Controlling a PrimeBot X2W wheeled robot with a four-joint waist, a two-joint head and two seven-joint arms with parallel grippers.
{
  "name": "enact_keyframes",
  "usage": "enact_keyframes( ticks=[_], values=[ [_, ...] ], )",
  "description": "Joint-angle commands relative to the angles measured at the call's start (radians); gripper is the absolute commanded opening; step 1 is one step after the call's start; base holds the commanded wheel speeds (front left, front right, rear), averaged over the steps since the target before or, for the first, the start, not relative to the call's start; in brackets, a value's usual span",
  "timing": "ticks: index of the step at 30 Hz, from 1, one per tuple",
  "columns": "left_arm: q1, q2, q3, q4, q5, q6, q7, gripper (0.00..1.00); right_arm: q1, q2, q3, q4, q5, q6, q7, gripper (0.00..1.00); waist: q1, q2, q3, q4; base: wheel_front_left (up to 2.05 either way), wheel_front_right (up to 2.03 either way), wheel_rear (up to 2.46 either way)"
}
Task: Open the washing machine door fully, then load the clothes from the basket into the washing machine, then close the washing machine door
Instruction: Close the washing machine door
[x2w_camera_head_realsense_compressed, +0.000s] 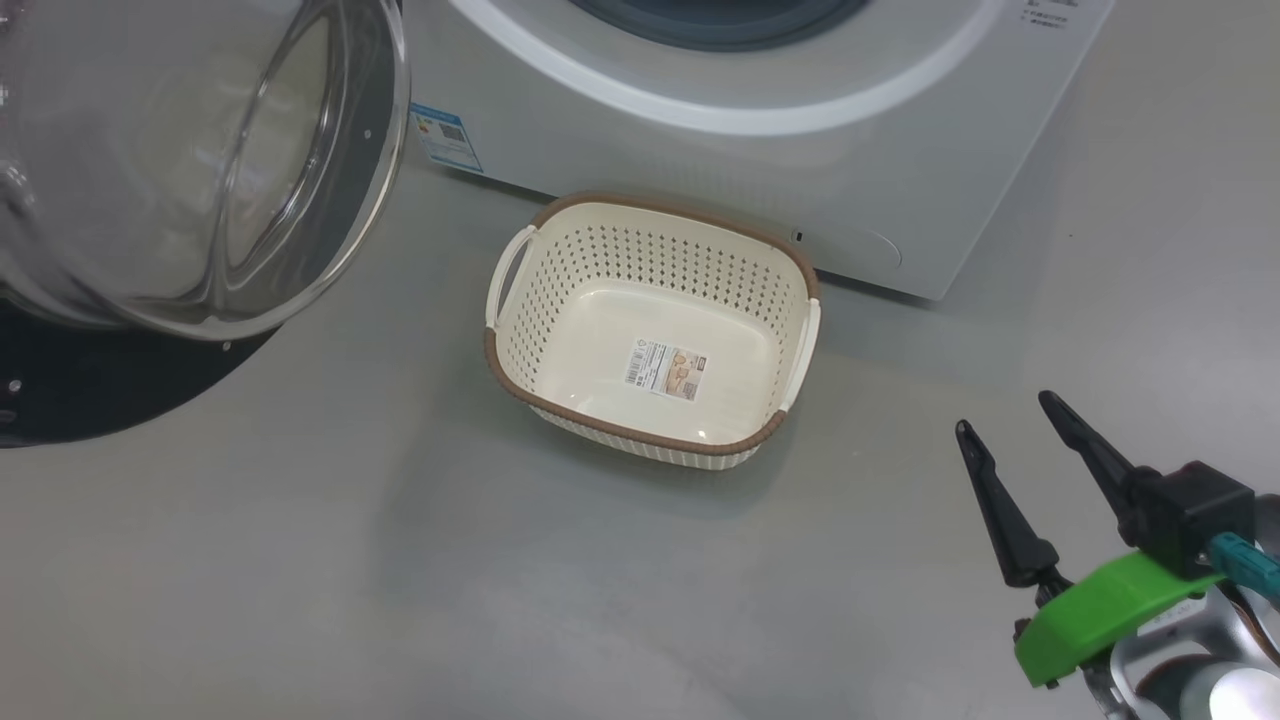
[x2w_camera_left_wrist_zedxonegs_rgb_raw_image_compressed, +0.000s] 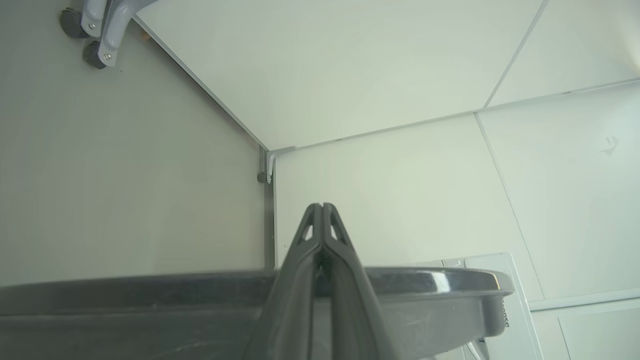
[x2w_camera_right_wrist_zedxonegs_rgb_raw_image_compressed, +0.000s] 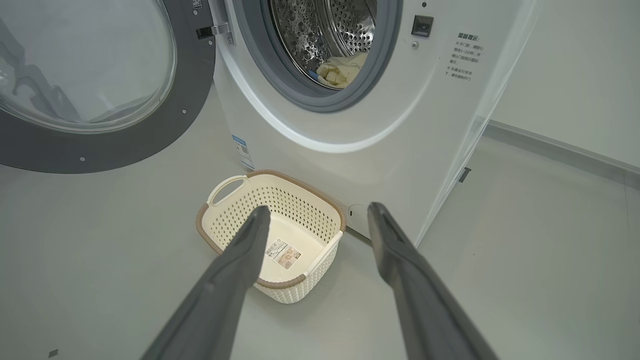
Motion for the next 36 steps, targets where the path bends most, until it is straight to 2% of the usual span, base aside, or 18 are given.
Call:
enact_keyframes(
  ticks=[1,11,36],
  values=[
    [-0.013,0.029,-0.001,-0.049,-0.008,-0.007,0.037,0.00,-0.033,-0.018,0.020,-0.039,0.005,0.004,0.004,1.00,0.0000,0.0000,-0.002,0.002,0.00,0.00,0.00],
    [0.029,-0.012,0.009,-0.147,-0.049,-0.007,0.178,0.00,-0.031,-0.015,0.023,-0.044,0.003,0.004,0.009,1.00,0.0000,0.0000,-0.006,0.014,0.00,0.00,0.00],
    [0.117,-0.168,0.061,-0.379,-0.093,-0.007,0.535,0.00,-0.041,0.006,0.026,-0.027,-0.001,0.004,-0.004,1.00,0.0000,0.0000,0.002,0.042,0.00,0.00,0.00]
  ],
)
